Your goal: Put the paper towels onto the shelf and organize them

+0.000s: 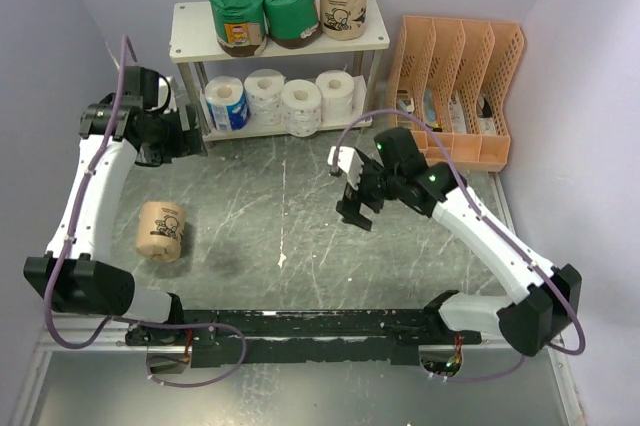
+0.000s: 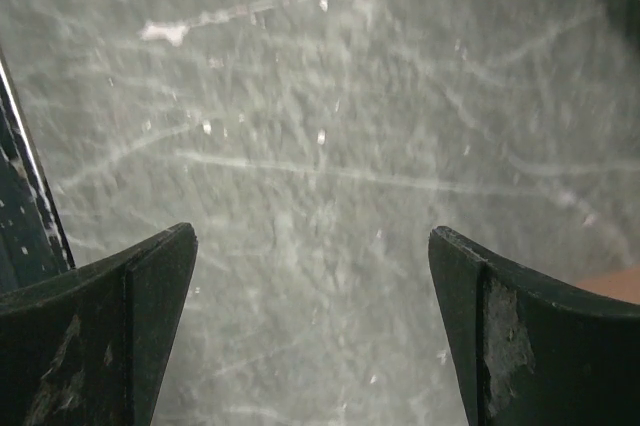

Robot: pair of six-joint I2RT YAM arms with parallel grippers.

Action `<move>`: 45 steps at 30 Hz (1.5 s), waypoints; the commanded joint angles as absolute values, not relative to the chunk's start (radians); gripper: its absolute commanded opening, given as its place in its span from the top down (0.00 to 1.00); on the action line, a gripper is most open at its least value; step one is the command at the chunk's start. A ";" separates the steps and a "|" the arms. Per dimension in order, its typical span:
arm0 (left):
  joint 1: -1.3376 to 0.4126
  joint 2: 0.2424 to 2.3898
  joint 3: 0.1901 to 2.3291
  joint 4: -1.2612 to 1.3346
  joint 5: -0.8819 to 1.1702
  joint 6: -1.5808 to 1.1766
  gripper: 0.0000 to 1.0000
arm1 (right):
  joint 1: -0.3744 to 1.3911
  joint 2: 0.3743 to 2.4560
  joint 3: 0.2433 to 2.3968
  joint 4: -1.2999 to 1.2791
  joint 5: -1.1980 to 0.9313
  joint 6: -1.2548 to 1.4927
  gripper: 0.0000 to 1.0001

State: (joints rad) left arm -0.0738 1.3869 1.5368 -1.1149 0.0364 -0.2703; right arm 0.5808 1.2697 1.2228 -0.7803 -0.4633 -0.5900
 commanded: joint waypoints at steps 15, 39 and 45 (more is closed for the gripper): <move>-0.199 1.281 1.644 -1.165 0.022 -0.136 0.05 | 0.470 1.224 0.829 -0.391 -0.200 -0.334 0.00; -0.225 1.676 1.398 -1.073 -0.250 0.089 0.01 | 0.445 1.220 0.811 -0.415 -0.231 -0.379 0.00; -0.225 1.632 1.333 -1.071 -0.352 0.060 0.02 | 0.445 1.231 0.807 -0.415 -0.231 -0.384 0.00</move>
